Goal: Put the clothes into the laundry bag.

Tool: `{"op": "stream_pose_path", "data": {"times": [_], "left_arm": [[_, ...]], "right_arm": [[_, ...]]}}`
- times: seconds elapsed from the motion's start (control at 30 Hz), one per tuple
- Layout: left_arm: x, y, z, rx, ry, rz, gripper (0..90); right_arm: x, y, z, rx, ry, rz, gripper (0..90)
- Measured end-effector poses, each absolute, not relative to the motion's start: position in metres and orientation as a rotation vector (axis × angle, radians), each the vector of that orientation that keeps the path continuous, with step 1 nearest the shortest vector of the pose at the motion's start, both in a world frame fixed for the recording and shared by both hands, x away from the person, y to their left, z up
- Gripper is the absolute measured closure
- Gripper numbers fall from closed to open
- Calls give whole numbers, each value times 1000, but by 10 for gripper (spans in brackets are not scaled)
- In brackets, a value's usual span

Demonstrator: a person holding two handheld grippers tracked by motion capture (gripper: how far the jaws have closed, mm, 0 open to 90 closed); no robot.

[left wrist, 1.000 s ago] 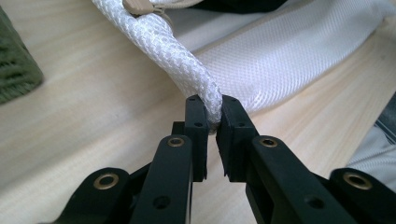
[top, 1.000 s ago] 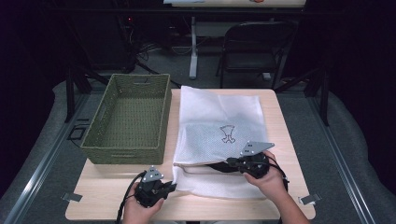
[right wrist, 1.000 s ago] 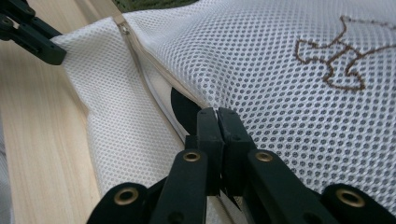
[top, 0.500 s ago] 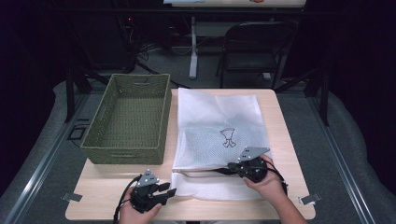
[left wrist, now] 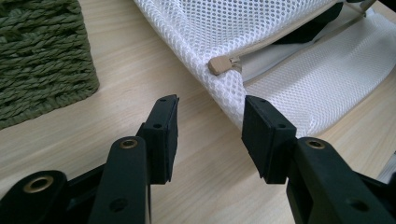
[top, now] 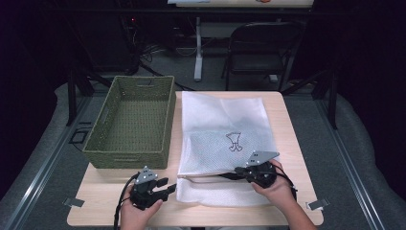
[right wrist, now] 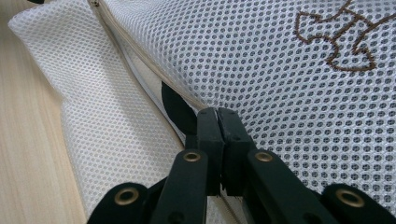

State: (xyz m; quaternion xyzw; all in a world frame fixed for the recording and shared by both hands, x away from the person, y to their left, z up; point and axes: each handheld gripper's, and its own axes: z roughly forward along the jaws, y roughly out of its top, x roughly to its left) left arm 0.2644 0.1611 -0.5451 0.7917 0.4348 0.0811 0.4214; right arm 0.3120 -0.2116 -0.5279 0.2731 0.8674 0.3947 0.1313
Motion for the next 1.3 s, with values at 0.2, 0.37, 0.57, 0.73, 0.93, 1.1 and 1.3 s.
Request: {"op": "stream_pose_path", "data": {"times": [0.2,0.37,0.57,0.73,0.93,1.1,1.3], "left_arm": [[272,150,-542,1994,1066,204,539],[279,142,-538,1988,1058,225,567],[284,146,-537,2002,1093,293,679],[288,148,-542,2020,1134,321,697],[295,148,-549,2019,1175,322,696],[293,147,-545,1983,1157,294,661],[293,143,-542,1961,1134,243,612]], "right_arm": [[312,-211,-529,792,2519,1144,886],[312,-210,-529,795,2516,1138,886],[313,-212,-530,808,2515,1147,887],[313,-212,-530,804,2517,1143,887],[313,-212,-530,806,2516,1144,887],[313,-213,-531,806,2517,1140,887],[313,-213,-531,807,2515,1138,887]]}}
